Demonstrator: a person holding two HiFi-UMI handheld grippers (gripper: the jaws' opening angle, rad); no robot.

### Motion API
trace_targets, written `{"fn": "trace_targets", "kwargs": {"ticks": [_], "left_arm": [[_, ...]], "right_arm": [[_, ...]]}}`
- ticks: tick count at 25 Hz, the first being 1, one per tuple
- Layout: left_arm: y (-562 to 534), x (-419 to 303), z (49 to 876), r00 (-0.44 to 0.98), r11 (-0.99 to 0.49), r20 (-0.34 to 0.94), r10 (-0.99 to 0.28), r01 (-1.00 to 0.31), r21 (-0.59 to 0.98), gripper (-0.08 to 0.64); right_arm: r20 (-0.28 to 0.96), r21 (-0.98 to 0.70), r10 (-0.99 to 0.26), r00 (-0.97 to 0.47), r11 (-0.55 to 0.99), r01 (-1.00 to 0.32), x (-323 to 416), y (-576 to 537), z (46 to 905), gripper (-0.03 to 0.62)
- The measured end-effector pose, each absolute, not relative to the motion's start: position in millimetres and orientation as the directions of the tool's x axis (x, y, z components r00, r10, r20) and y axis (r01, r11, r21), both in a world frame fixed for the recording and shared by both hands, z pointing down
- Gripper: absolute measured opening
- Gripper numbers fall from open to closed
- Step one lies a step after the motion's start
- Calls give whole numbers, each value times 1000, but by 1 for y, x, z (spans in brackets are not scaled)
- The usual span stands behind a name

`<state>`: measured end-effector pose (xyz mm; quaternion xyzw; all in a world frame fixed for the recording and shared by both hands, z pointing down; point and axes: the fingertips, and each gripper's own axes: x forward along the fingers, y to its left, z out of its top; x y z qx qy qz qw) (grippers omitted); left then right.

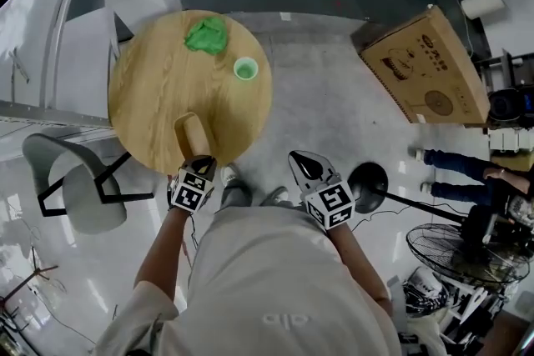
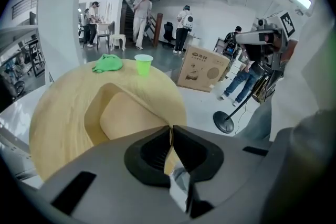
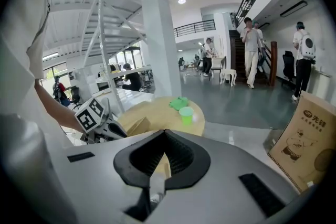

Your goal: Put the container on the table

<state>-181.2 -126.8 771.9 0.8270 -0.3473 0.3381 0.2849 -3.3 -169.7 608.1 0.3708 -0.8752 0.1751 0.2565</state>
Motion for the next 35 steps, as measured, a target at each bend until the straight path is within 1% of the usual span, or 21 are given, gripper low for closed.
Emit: {"fn": "trace_targets", "kwargs": {"ticks": [7, 12, 21, 27, 35], "left_arm": [[-128, -170, 789, 551, -625, 762, -340, -738, 254, 31], [-127, -160, 798, 548, -643, 787, -284, -717, 268, 31], [-131, -149, 799, 536, -658, 808, -244, -704, 267, 31], [-138, -147, 792, 515, -665, 814, -268, -711, 231, 38], [-141, -146, 773, 469, -631, 807, -358, -759, 161, 35]], "right_arm": [[586, -98, -598, -547, 618, -780, 14, -161, 608, 26], [588, -93, -625, -514, 579, -810, 31, -154, 605, 26], [586, -91, -655, -477, 532, -842, 60, -141, 602, 26], [578, -95, -661, -479, 528, -844, 71, -135, 599, 26], [548, -106, -662, -511, 552, -827, 83, -136, 591, 25]]}}
